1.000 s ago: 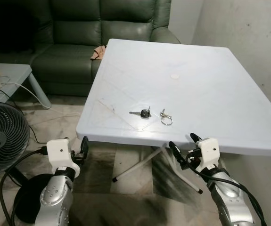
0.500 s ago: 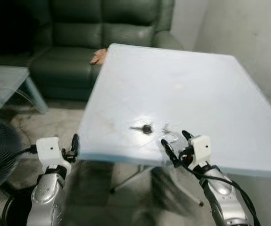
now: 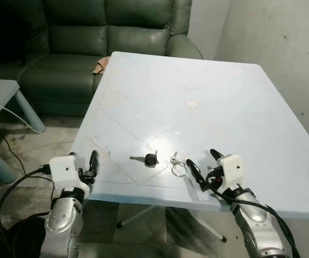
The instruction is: Hang keys on a hook
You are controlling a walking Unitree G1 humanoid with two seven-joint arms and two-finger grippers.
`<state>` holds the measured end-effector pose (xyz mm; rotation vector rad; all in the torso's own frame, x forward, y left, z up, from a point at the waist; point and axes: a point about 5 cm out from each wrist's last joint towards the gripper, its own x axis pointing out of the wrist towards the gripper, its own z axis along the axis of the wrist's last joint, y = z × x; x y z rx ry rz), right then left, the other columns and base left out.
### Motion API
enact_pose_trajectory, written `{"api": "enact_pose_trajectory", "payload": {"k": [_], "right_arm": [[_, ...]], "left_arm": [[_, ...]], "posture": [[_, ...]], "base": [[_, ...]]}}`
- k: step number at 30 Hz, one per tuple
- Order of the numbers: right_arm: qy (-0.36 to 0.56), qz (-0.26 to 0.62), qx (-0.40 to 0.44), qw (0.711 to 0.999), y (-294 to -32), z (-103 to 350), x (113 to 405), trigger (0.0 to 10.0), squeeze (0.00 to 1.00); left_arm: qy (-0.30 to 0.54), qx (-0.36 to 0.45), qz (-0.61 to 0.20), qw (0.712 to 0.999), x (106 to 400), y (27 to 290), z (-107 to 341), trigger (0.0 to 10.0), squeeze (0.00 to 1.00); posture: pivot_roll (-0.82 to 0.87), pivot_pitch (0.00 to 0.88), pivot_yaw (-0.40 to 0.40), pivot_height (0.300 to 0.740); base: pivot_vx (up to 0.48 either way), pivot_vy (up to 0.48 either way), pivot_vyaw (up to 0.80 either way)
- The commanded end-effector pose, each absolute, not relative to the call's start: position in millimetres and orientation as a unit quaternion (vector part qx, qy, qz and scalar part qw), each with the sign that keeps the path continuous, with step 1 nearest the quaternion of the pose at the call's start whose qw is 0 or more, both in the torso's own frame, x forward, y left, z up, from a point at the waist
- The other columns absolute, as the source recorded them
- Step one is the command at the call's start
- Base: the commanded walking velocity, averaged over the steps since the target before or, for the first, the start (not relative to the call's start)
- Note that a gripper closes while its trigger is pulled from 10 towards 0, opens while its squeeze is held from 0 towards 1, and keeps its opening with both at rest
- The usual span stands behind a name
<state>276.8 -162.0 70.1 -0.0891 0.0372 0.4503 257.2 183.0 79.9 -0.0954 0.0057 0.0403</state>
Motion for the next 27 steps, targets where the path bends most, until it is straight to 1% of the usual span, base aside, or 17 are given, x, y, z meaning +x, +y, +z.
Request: {"api": "enact_pose_trajectory", "payload": {"k": [1, 4, 9, 12, 14, 16, 23, 27], "right_arm": [[0.018, 0.243, -0.06, 0.968, -158.7, 75.3, 277.7, 10.0, 0.0], [0.008, 0.271, -0.059, 0.961, -152.6, 81.8, 278.3, 10.0, 0.0], [0.007, 0.292, -0.065, 0.954, -145.3, 88.0, 280.0, 10.0, 0.0], [0.003, 0.321, -0.07, 0.945, -134.8, 96.6, 280.4, 10.0, 0.0], [0.006, 0.315, -0.084, 0.945, -126.3, 102.3, 282.9, 10.0, 0.0], [0.012, 0.317, -0.079, 0.945, -121.0, 104.9, 283.6, 10.0, 0.0], [0.049, 0.258, -0.076, 0.962, -112.6, 107.7, 296.3, 10.0, 0.0], [0.078, 0.242, -0.075, 0.964, -110.4, 105.7, 300.1, 10.0, 0.0]], "left_arm": [[-0.003, -0.034, 0.016, 0.999, 254.9, 182.6, 81.2, 10.0, 0.0], [-0.005, -0.032, 0.013, 0.999, 253.3, 180.9, 80.5, 10.0, 0.0], [-0.007, -0.027, 0.005, 1.0, 251.8, 178.1, 80.7, 10.0, 0.0], [-0.008, -0.021, -0.006, 1.0, 251.1, 174.0, 80.7, 10.0, 0.0], [-0.012, -0.011, -0.023, 1.0, 250.3, 167.8, 81.9, 10.0, 0.0], [-0.01, -0.01, -0.035, 0.999, 249.4, 164.0, 81.4, 10.0, 0.0], [-0.002, -0.001, -0.07, 0.998, 245.2, 148.7, 78.6, 10.0, 0.0], [0.0, 0.004, -0.078, 0.997, 244.0, 144.7, 77.9, 10.0, 0.0]], "posture": [[-0.02, 0.031, -0.056, 0.74], [-0.02, 0.029, -0.057, 0.74], [-0.02, 0.028, -0.058, 0.74], [-0.02, 0.029, -0.06, 0.74], [-0.01, 0.035, -0.062, 0.74], [-0.01, 0.035, -0.062, 0.74], [-0.01, 0.054, -0.062, 0.74], [-0.01, 0.061, -0.061, 0.74]], "base": [[0.0, 0.0, 0.0], [0.0, 0.0, 0.0], [0.0, 0.0, 0.0], [0.0, 0.0, 0.0], [0.0, 0.0, 0.0], [0.0, 0.0, 0.0], [0.0, 0.0, 0.0], [0.0, 0.0, 0.0]]}}
